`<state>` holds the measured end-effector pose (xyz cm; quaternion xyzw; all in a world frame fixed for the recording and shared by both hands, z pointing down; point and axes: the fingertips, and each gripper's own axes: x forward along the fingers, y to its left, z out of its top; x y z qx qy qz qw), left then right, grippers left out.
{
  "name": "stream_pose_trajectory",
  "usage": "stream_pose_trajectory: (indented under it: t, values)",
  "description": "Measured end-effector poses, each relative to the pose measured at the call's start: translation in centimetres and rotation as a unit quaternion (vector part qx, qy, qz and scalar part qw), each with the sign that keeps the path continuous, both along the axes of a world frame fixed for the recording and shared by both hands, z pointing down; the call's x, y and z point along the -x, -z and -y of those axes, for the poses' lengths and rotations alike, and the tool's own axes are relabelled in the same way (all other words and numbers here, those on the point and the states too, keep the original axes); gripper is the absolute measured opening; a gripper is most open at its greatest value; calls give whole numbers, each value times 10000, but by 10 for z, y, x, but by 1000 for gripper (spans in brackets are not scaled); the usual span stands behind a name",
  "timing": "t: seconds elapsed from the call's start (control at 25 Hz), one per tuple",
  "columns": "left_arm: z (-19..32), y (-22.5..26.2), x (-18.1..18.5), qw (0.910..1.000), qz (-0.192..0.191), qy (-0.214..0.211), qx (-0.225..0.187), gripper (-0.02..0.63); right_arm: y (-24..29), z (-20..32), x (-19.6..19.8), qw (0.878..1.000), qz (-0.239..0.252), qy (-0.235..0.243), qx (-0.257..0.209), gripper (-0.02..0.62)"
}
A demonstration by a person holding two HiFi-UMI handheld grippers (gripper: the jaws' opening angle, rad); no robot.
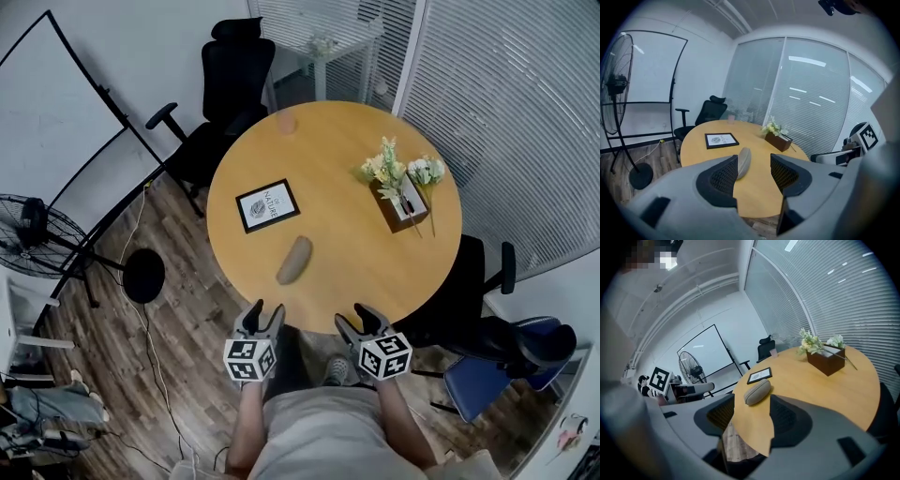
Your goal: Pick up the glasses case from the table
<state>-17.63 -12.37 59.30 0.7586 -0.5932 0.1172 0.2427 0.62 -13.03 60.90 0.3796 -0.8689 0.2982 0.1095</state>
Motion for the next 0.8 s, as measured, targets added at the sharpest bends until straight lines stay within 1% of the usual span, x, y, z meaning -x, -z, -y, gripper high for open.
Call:
stream_pose_trajectory:
  t: [0.24,0.4,0.64,0.8]
  values:
    - [51,-12,-2,9992,-127,-340,195,206,-7,35,10,9994,-1,-242,257,232]
    - [82,-21,-9,9975,-128,-626,310,206,-9,53,17,9989,-51,-335,325,232]
    - [113,-39,-20,9916,95,-1171,550,206,-14,66,20,9966,-219,-619,498,232]
    - [128,-57,-28,9869,248,-1414,733,206,-16,78,20,9954,-317,-734,531,232]
